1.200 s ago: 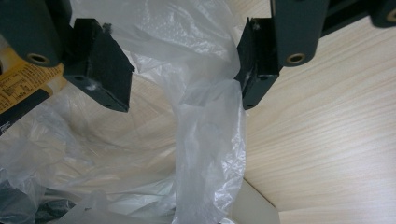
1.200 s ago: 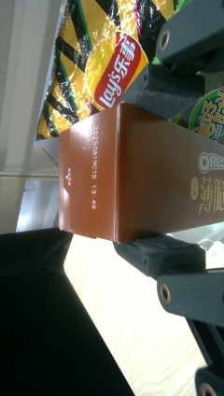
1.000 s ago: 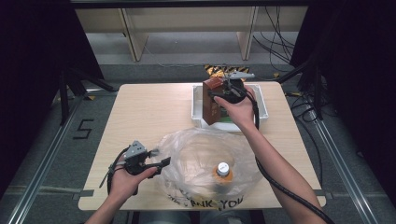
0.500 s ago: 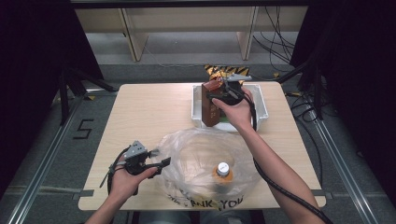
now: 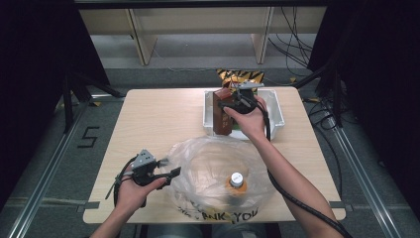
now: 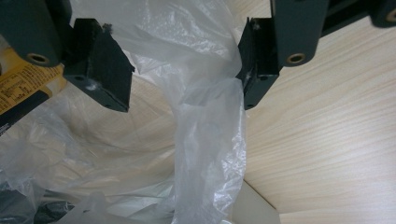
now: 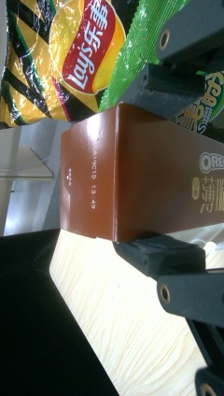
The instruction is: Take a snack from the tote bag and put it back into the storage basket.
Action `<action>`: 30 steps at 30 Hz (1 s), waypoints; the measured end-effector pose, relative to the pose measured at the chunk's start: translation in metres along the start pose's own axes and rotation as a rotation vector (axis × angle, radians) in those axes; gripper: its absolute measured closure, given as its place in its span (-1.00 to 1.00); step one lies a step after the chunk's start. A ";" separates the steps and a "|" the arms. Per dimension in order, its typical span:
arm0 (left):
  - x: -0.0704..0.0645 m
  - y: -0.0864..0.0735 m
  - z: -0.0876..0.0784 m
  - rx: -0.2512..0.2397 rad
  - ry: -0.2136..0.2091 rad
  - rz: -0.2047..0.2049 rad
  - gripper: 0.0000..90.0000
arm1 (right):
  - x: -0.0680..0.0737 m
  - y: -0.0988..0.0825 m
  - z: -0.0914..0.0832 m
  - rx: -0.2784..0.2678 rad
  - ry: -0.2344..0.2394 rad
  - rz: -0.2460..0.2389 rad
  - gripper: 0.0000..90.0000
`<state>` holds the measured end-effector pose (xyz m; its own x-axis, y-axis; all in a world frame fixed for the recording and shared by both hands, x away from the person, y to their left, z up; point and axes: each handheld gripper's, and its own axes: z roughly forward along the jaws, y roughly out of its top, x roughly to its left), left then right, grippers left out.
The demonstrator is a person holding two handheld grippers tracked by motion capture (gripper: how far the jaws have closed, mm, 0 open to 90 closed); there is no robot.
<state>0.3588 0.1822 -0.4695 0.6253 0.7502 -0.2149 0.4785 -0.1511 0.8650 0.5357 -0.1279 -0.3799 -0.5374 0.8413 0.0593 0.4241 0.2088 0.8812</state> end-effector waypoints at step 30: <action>0.000 0.001 0.000 -0.003 0.000 0.001 -0.17 | -0.003 -0.001 -0.013 0.008 0.004 0.002 -0.33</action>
<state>0.3590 0.1822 -0.4688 0.6260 0.7499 -0.2140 0.4757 -0.1497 0.8668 0.5272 -0.1373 -0.3750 -0.5393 0.8398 0.0629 0.4313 0.2113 0.8771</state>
